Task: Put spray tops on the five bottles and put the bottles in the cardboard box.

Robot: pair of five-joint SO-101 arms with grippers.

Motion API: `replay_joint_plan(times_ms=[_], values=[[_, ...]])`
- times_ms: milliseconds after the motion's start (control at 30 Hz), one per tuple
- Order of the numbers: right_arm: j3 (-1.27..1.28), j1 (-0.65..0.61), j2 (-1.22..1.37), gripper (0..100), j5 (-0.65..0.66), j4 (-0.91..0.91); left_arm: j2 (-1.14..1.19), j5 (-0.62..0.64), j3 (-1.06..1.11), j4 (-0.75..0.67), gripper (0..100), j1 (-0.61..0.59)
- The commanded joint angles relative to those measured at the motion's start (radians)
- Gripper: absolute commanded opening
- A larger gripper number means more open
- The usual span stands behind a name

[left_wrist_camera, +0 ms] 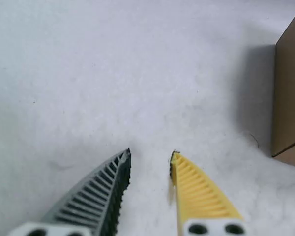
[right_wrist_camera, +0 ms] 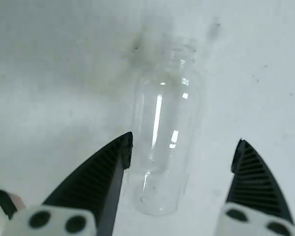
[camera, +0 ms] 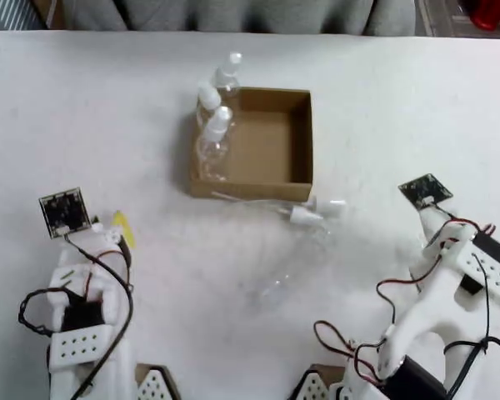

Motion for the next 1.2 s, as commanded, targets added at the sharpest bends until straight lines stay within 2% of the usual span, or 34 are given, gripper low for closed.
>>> replay_joint_plan(times_ms=[0, 367, 600, 833, 1167], values=[[-0.074, 0.019, -0.035, 27.6, 0.018, 0.068, -0.015, 0.005, -0.002, -0.005, 8, -0.007], [-0.061, -0.027, -0.018, 27.6, 0.002, 0.035, -0.015, 0.005, -0.002, -0.003, 8, -0.008], [-0.075, -0.048, 0.113, 27.5, -0.031, -0.031, -0.015, 0.005, -0.002, -0.003, 8, -0.008], [-0.166, -0.048, 0.234, 19.0, -0.031, -0.028, -0.015, 0.005, -0.002, -0.003, 8, -0.008], [-0.247, -0.048, 0.361, 26.5, -0.023, -0.025, -0.013, 0.005, -0.002, -0.003, 8, -0.008]])
